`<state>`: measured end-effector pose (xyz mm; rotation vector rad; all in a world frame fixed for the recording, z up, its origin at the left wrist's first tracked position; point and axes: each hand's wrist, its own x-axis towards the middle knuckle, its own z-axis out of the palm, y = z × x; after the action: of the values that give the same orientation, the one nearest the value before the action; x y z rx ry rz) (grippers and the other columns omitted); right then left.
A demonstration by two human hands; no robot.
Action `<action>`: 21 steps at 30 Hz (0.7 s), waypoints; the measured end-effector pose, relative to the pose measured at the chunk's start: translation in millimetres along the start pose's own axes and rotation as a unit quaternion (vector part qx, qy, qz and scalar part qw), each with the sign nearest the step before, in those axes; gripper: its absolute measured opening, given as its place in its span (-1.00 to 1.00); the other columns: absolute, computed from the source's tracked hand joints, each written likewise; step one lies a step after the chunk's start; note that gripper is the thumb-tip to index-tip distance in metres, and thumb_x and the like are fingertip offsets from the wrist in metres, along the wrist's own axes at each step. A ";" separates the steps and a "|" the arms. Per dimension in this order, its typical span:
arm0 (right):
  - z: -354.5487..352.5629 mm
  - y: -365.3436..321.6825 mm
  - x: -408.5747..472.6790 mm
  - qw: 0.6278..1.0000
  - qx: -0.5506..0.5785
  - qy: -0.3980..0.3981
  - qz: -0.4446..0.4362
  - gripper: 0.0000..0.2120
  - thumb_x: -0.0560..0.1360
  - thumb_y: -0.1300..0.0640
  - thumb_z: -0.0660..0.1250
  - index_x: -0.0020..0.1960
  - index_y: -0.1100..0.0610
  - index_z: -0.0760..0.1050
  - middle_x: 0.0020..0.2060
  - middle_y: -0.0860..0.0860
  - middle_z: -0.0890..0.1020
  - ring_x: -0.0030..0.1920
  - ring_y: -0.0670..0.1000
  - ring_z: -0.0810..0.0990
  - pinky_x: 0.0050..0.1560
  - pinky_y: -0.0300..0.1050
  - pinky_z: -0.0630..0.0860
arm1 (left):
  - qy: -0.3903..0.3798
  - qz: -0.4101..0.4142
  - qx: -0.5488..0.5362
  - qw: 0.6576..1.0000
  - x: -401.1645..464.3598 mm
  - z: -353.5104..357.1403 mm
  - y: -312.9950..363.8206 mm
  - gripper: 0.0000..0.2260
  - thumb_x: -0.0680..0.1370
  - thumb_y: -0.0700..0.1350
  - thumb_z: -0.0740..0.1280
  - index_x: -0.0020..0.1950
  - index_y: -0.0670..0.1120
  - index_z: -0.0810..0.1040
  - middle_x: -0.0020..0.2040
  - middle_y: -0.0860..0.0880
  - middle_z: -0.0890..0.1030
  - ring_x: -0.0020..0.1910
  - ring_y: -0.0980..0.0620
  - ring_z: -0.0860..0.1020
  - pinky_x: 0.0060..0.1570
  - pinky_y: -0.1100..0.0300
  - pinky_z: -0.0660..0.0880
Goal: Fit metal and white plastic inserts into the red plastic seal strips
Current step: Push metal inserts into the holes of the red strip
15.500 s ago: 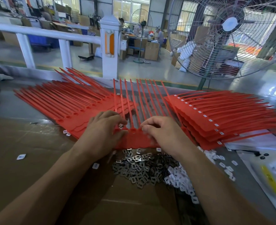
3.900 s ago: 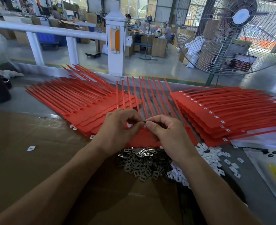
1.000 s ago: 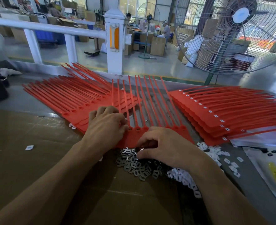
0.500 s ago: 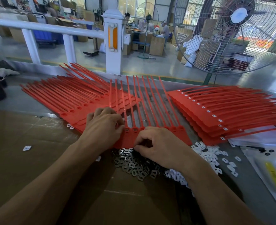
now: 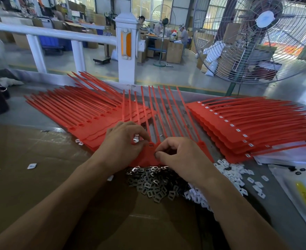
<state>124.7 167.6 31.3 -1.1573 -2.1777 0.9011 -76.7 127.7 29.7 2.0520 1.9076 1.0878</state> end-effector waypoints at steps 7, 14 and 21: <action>-4.7 -2.6 -2.1 0.996 0.079 -0.002 0.051 -0.97 0.53 -0.03 0.46 -0.09 -0.15 0.66 -0.20 -0.14 0.73 -0.21 -0.16 0.68 -0.18 -0.26 0.54 | -0.062 0.039 -0.076 0.994 -2.2 1.7 2.5 -0.91 0.54 -0.09 0.46 -0.07 0.13 0.68 -0.08 0.23 0.66 0.04 0.21 0.57 0.10 0.08 0.52; -3.0 -6.6 -1.7 0.995 0.077 -0.002 0.056 -0.96 0.53 0.06 0.48 -0.10 -0.05 0.67 -0.22 -0.13 0.74 -0.22 -0.19 0.69 -0.26 -0.43 0.49 | -0.069 0.039 -0.071 0.994 -5.9 1.4 5.2 -0.95 0.56 0.02 0.43 -0.09 0.12 0.66 -0.11 0.24 0.63 0.02 0.24 0.53 0.04 0.19 0.43; -5.6 -8.9 -2.3 0.991 0.126 0.003 0.049 -0.83 0.63 0.01 0.37 -0.09 -0.05 0.70 -0.23 -0.13 0.74 -0.26 -0.22 0.67 -0.25 -0.39 0.51 | -0.044 0.074 -0.074 0.994 -8.0 0.6 7.9 -0.96 0.55 0.03 0.39 -0.09 0.11 0.62 -0.13 0.21 0.62 0.02 0.20 0.51 0.13 -0.04 0.46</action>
<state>125.3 163.7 41.3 -1.1474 -1.9491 1.1753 -69.3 119.1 30.4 2.1468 1.6065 1.1126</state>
